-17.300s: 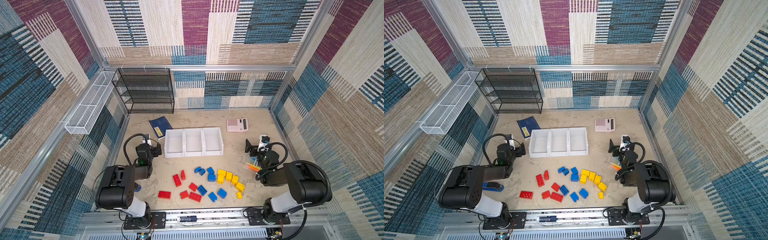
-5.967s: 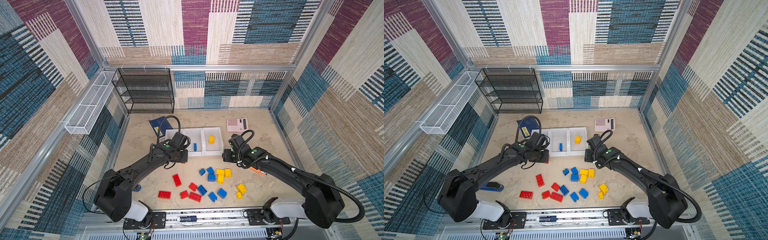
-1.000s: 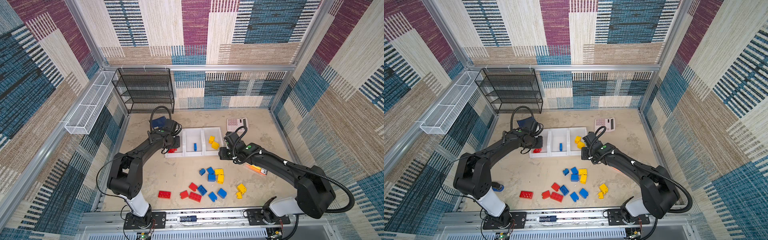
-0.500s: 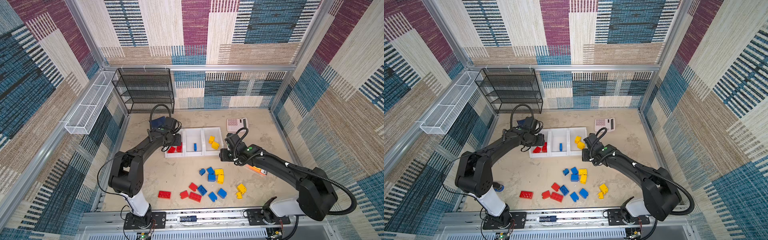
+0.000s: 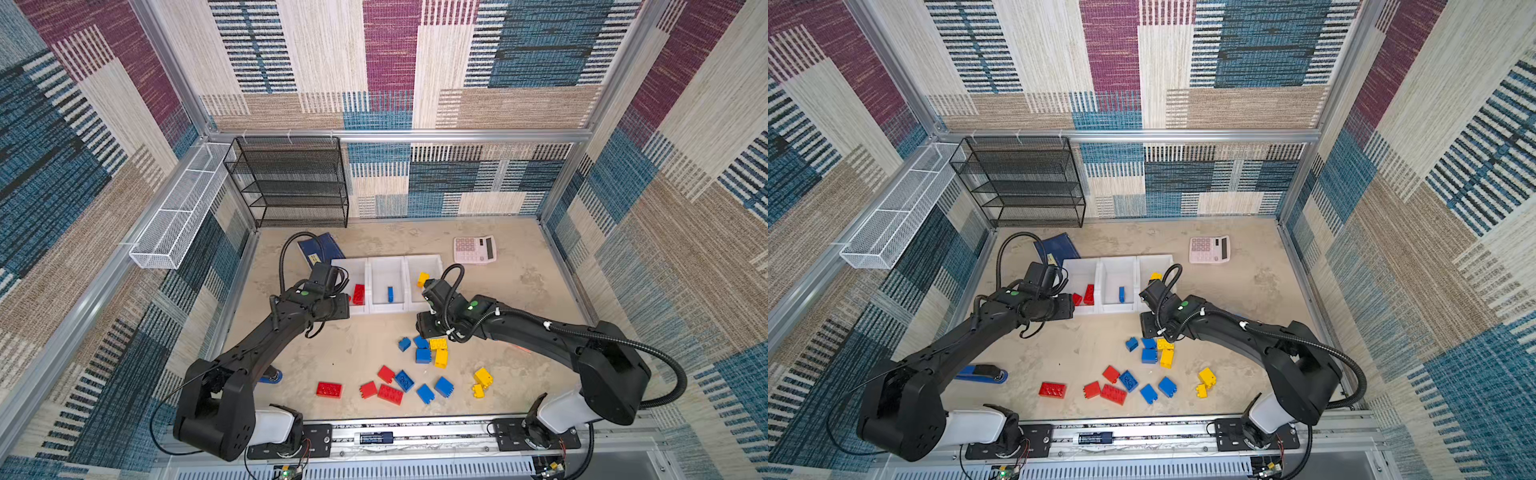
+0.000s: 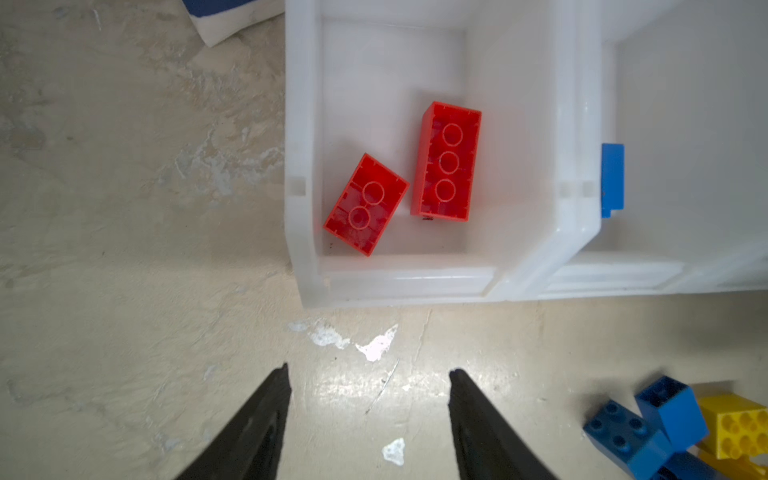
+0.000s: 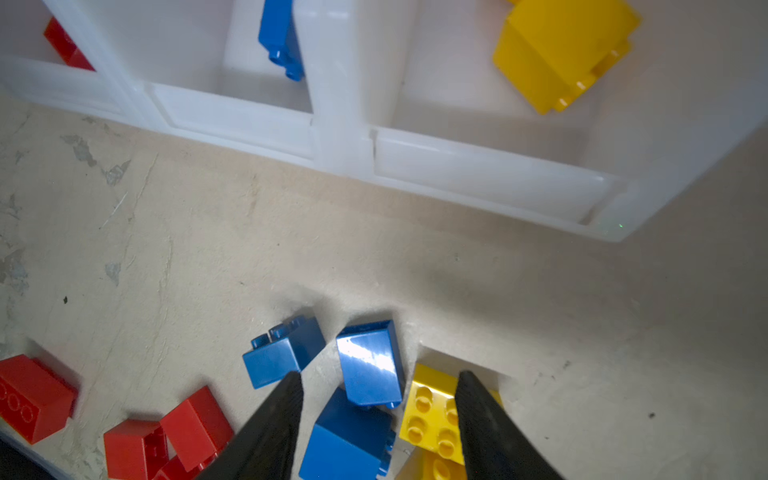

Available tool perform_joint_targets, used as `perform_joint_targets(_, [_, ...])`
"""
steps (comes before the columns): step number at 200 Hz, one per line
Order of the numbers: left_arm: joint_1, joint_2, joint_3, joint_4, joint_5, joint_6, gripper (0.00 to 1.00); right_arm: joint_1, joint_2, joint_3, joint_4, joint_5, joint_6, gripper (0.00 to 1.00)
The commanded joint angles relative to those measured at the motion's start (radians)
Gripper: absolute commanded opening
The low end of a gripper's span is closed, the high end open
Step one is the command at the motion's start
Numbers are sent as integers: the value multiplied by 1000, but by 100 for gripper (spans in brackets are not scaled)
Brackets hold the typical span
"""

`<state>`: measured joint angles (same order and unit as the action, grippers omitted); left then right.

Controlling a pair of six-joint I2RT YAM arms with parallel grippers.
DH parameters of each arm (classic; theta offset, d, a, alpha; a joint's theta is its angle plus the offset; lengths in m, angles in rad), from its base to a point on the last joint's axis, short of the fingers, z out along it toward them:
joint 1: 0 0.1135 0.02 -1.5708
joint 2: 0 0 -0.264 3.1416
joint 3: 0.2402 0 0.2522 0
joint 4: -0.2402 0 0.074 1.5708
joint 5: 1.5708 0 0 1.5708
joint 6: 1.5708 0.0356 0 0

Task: Sort the legos into containers by color
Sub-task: 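Lower the right gripper onto a blue brick and close on it, then drop the blue brick in the middle compartment while the left gripper reaches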

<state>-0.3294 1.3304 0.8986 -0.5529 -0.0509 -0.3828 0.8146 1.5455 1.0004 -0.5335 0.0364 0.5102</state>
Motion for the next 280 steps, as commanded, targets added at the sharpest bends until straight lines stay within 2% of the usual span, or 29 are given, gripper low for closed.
perform_joint_targets(1, [1,-44,-42,-14,-24,-41,64,44,55,44,27,-11,3,62])
perform_joint_targets(29, [1,-74,-72,-11,-15,-56,64,78,125,81,10,-18,-32,62])
perform_joint_targets(81, [0,-65,-83,-3,3,-61,64,89,165,93,19,-87,-146,61])
perform_joint_targets(123, [1,-59,-89,1,13,-67,64,104,231,124,11,-101,-156,56])
perform_joint_targets(137, [0,-63,-90,0,10,-66,64,104,249,130,-3,-73,-144,53])
perform_joint_targets(166, [1,-65,-89,-1,15,-67,64,105,274,148,-33,-46,-139,37])
perform_joint_targets(194, [0,-65,-89,-3,21,-68,64,106,237,171,-33,-36,-149,35])
perform_joint_targets(227, [0,-76,-97,-10,31,-76,64,91,243,310,-58,20,-220,34])
perform_joint_targets(280, [0,-117,-155,8,61,-109,64,-13,438,594,-92,58,-243,32])
